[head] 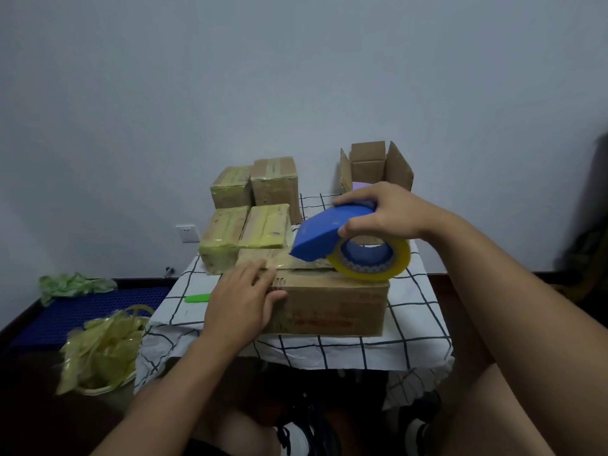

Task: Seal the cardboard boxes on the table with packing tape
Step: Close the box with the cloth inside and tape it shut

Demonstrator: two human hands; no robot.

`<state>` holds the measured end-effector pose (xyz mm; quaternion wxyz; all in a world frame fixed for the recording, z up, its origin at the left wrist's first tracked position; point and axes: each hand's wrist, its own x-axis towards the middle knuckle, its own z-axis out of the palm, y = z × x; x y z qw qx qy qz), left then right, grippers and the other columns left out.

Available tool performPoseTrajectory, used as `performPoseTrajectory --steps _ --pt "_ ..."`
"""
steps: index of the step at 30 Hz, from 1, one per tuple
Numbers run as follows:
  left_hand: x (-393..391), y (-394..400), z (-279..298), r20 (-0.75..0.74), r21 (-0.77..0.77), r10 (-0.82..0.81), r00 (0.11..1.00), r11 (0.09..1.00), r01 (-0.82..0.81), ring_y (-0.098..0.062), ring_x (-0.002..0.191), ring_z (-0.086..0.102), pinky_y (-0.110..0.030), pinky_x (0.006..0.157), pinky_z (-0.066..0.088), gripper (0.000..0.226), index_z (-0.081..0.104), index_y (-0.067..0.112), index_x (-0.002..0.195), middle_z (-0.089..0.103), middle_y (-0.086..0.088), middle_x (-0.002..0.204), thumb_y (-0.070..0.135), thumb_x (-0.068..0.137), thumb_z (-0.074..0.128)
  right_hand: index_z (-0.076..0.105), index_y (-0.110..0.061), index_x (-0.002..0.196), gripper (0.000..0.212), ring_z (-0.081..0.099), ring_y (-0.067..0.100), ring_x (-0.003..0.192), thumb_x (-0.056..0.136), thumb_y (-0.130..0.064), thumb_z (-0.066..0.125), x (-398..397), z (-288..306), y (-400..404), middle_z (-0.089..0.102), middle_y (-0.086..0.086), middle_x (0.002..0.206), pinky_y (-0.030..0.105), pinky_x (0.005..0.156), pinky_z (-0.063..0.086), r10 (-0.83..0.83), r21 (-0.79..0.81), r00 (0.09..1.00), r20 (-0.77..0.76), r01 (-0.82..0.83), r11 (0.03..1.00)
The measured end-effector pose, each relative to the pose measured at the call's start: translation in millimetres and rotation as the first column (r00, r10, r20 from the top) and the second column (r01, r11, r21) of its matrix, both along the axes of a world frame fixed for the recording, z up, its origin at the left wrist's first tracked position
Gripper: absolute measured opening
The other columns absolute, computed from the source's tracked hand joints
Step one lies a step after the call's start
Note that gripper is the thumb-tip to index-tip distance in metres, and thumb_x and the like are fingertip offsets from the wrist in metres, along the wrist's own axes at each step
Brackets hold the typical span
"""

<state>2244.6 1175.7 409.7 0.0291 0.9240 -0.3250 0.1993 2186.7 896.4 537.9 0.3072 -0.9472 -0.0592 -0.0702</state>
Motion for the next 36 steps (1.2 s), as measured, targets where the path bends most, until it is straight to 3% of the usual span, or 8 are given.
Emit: performPoseTrajectory --steps 4,6,9,12,16,19,29,36 --pt "0.6 7.6 2.9 -0.139 -0.045 -0.026 0.990 0.999 0.020 -0.022 0.129 0.050 -0.037 0.106 0.040 0.057 0.052 0.015 0.139 0.052 -0.002 0.143 0.052 0.096 0.041 0.062 -0.033 0.133 0.050 0.059 0.002 0.097 0.085 -0.039 0.074 13.6 -3.8 13.9 0.058 -0.017 0.113 0.023 0.089 0.044 0.038 0.022 0.999 -0.027 -0.038 0.999" --pt "0.5 5.3 1.7 -0.127 -0.086 -0.040 0.991 0.996 0.029 -0.019 0.127 0.048 -0.035 0.104 0.040 0.062 0.045 0.018 0.142 0.052 0.001 0.142 0.056 0.094 0.042 0.062 -0.034 0.132 0.048 0.060 0.004 0.097 0.086 -0.038 0.073 14.9 -5.1 10.4 0.059 -0.018 0.111 0.022 0.086 0.044 0.036 0.031 0.999 -0.039 -0.035 0.999" --pt "-1.9 -5.0 4.3 -0.065 -0.050 -0.018 0.998 0.999 0.014 -0.018 0.122 0.048 -0.035 0.098 0.042 0.074 0.053 0.020 0.132 0.053 0.001 0.134 0.074 0.087 0.033 0.063 -0.036 0.131 0.046 0.062 0.007 0.097 0.086 -0.037 0.073 15.9 -6.3 4.8 0.060 -0.021 0.111 0.021 0.084 0.045 0.022 0.052 0.999 -0.047 -0.019 0.998" --pt "-1.9 -17.2 3.1 -0.094 -0.059 0.018 0.995 0.998 -0.023 -0.017 0.128 0.045 -0.035 0.103 0.040 0.084 0.050 0.021 0.135 0.049 0.001 0.141 0.083 0.083 0.027 0.063 -0.034 0.132 0.046 0.061 0.005 0.097 0.087 -0.036 0.073 17.2 -9.2 5.7 0.060 -0.020 0.111 0.018 0.081 0.043 0.026 0.062 0.999 -0.041 -0.023 0.998" --pt "-0.3 -22.5 -3.3 -0.093 -0.075 0.045 0.995 0.996 -0.052 -0.015 0.128 0.047 -0.033 0.103 0.039 0.084 0.044 0.024 0.138 0.050 0.003 0.143 0.084 0.084 0.020 0.063 -0.033 0.131 0.047 0.061 0.004 0.098 0.085 -0.038 0.074 18.2 -10.2 5.8 0.061 -0.016 0.113 0.017 0.081 0.042 0.029 0.065 0.999 -0.027 -0.028 0.998" --pt "0.8 -22.3 -5.0 -0.088 -0.071 0.050 0.995 0.996 -0.057 -0.016 0.132 0.044 -0.035 0.106 0.037 0.087 0.041 0.021 0.142 0.046 0.001 0.147 0.083 0.085 0.018 0.064 -0.035 0.130 0.052 0.061 0.003 0.098 0.081 -0.046 0.074 16.3 -7.0 -2.7 0.060 -0.023 0.112 0.021 0.086 0.044 0.035 0.053 0.999 -0.038 -0.033 0.998" --pt "-2.3 -23.5 -2.9 -0.139 -0.044 0.067 0.988 0.996 -0.074 -0.019 0.140 0.036 -0.039 0.113 0.029 0.090 0.039 0.023 0.146 0.036 0.000 0.155 0.082 0.083 0.012 0.068 -0.040 0.119 0.034 0.063 0.014 0.101 0.087 -0.032 0.075 -8.5 4.0 -43.4 0.063 -0.010 0.114 0.029 0.089 0.049 0.066 0.036 0.991 -0.116 -0.062 0.997" --pt "-3.3 -21.4 -10.2 -0.128 -0.075 0.039 0.991 0.996 -0.049 -0.023 0.140 0.038 -0.044 0.112 0.028 0.086 0.041 0.032 0.146 0.038 -0.003 0.155 0.082 0.084 0.008 0.065 -0.048 0.113 0.043 0.062 0.012 0.100 0.070 -0.051 0.067 -14.6 -4.5 -40.8 0.062 -0.014 0.113 0.029 0.090 0.049 0.036 0.086 0.997 -0.065 -0.030 0.996"
